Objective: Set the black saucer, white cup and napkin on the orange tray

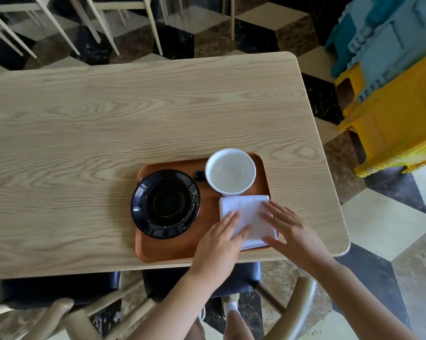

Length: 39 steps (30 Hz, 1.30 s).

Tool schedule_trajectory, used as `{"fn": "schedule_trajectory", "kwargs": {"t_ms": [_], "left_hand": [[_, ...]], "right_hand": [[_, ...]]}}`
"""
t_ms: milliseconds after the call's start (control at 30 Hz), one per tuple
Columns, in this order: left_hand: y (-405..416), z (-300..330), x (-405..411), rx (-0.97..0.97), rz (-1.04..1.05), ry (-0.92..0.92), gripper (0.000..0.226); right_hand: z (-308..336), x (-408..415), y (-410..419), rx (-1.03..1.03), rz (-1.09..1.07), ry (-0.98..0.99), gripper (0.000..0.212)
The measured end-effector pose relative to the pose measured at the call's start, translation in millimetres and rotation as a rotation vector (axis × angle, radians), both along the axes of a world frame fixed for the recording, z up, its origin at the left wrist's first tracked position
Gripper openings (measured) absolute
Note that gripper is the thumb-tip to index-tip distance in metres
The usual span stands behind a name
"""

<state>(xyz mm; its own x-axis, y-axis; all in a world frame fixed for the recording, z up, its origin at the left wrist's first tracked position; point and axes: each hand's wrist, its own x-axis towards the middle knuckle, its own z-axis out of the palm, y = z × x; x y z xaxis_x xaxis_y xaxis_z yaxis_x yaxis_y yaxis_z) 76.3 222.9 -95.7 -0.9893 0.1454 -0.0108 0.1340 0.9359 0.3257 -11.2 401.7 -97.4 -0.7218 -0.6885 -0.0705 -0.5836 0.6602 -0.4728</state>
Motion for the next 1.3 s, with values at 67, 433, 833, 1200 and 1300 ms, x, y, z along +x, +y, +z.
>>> {"fn": "schedule_trajectory", "kwargs": {"t_ms": [67, 433, 833, 1200, 1300], "left_hand": [[-3, -1, 1, -0.008, 0.003, -0.013, 0.041], [-16, -7, 26, 0.001, 0.136, -0.013, 0.041], [-21, -16, 31, 0.045, 0.123, 0.018, 0.041], [-31, 32, 20, -0.051, 0.021, 0.023, 0.044], [-49, 79, -7, -0.013, 0.054, 0.006, 0.033]], "right_hand": [[-2, 1, -3, 0.0, 0.007, 0.024, 0.054], [-2, 19, -32, 0.023, 0.061, 0.138, 0.054], [-2, 23, -35, 0.017, 0.036, 0.09, 0.052], [43, 18, -49, 0.072, -0.073, 0.125, 0.04], [87, -1, -68, 0.104, -0.087, 0.098, 0.03]]}}
